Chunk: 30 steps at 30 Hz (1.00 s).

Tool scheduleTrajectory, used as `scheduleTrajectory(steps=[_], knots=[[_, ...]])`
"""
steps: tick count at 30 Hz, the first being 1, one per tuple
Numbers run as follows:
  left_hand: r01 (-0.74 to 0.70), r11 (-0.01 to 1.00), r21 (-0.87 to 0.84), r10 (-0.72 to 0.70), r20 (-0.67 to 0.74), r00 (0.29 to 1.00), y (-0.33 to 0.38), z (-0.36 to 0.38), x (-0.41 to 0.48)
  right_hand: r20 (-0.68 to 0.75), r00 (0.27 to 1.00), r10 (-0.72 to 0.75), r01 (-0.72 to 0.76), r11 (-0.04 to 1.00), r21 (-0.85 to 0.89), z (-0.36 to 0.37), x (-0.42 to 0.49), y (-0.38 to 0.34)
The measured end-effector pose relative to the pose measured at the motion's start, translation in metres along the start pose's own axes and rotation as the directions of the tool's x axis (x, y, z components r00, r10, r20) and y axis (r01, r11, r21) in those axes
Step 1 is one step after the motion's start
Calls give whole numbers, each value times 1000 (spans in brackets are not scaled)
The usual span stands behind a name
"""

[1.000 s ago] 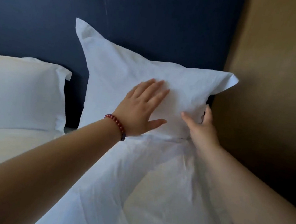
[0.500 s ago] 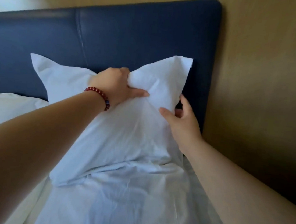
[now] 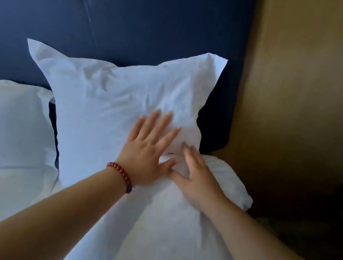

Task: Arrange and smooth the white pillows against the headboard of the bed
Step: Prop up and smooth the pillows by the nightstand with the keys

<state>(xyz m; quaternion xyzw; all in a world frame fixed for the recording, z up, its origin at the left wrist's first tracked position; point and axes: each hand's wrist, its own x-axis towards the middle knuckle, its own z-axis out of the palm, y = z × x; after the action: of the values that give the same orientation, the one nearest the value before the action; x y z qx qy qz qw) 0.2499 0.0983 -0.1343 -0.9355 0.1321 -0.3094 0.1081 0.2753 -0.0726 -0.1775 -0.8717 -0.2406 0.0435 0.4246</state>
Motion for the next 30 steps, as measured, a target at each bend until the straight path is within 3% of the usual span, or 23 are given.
scheduleTrajectory(steps=[3, 6, 8, 10, 12, 14, 16, 19, 22, 25, 27, 30], knots=[[27, 999, -18, -23, 193, 981, 12, 16, -22, 91, 988, 125, -124, 992, -10, 13, -3, 17], [180, 967, -181, -134, 242, 961, 35, 3, -19, 32, 961, 273, -274, 938, 211, 3, -9, 26], [239, 952, -193, -176, 297, 938, 55, 4, -27, 57, 902, 429, -422, 845, 329, -5, -22, 39], [242, 963, -122, -177, 394, 902, 68, 11, -37, 188, 797, 573, -592, 684, 426, -8, -36, 55], [238, 969, -63, -186, 450, 874, 71, 24, -37, 284, 738, 613, -662, 574, 482, -7, -43, 66], [243, 970, -18, -206, 475, 856, 72, 32, -32, 247, 723, 645, -659, 536, 528, -9, -44, 71], [237, 971, 14, -215, 476, 853, 75, 34, -29, 104, 732, 673, -592, 553, 586, -13, -39, 74], [220, 975, 23, -211, 388, 897, 78, 33, -26, -127, 794, 594, -421, 688, 591, -19, -29, 79], [206, 978, 15, -203, 241, 949, 78, 37, -21, -369, 795, 481, -254, 817, 518, -15, -35, 83], [191, 981, 29, -190, 316, 929, 80, 48, -21, -446, 761, 471, -209, 829, 518, 1, -55, 94], [191, 981, 39, -193, 339, 921, 82, 54, -23, -334, 755, 564, -303, 752, 586, 2, -57, 104], [200, 979, 41, -202, 348, 915, 81, 59, -23, 55, 725, 686, -541, 518, 663, -18, -25, 101]])
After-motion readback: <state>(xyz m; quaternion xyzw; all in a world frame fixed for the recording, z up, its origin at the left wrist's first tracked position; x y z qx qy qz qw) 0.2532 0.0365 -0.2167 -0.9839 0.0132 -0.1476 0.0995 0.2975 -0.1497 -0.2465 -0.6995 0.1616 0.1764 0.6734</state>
